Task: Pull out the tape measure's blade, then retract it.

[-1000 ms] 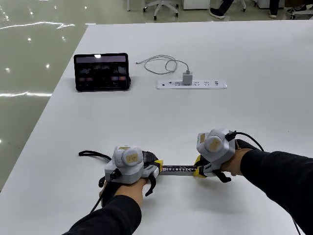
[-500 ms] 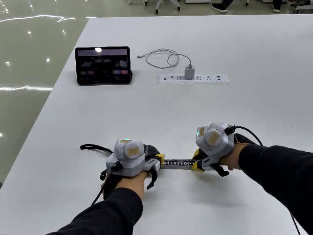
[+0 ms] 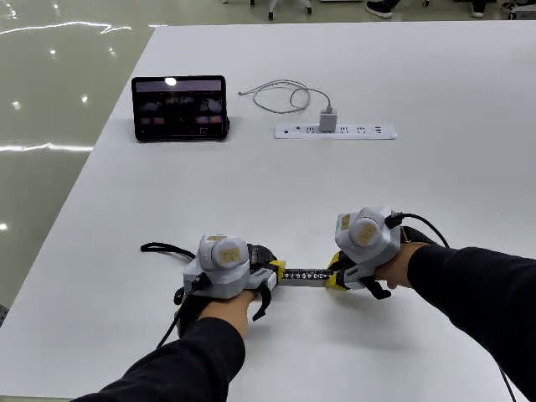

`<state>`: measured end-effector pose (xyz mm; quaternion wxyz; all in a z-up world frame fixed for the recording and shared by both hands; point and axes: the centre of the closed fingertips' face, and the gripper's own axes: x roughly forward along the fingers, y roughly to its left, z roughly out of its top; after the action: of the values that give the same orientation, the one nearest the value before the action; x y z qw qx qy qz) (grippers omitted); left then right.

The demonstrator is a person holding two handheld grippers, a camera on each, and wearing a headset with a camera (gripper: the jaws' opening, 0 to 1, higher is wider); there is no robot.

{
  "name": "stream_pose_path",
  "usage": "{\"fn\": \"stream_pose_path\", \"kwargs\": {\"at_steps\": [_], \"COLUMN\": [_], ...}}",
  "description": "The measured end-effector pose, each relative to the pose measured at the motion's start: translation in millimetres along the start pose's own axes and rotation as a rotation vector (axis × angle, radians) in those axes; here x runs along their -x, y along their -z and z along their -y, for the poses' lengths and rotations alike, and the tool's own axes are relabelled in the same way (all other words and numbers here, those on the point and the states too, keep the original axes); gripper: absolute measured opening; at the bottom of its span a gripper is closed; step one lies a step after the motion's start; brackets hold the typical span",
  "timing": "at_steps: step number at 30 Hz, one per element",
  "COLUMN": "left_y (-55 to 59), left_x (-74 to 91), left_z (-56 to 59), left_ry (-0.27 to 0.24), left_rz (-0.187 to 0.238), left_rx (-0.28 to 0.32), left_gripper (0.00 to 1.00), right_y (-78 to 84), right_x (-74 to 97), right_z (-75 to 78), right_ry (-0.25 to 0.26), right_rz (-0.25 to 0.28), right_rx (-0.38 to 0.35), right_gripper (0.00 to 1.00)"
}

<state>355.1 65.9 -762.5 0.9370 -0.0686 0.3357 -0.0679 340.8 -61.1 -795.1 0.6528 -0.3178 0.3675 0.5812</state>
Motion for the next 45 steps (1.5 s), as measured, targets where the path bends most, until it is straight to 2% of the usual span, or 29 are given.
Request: {"fn": "stream_pose_path", "kwargs": {"at_steps": [20, 45], "left_y": [0.7, 0.4], "left_x": [-0.5, 0.9], "left_z": [-0.5, -1.2], "left_ry": [0.009, 0.018], "left_rz": [-0.014, -0.028], "left_rx": [-0.001, 0.022], "left_gripper": [0.59, 0.59], "right_y": [-12.5, -38.6], "right_x": [-6.7, -22.4], "right_z": [-1.7, -5.0], "right_ry": [-0.015, -0.029], "right_rz": [0.012, 0.04], "right_rx": [0.002, 0.012], "right_gripper": [0.11, 0.1]}}
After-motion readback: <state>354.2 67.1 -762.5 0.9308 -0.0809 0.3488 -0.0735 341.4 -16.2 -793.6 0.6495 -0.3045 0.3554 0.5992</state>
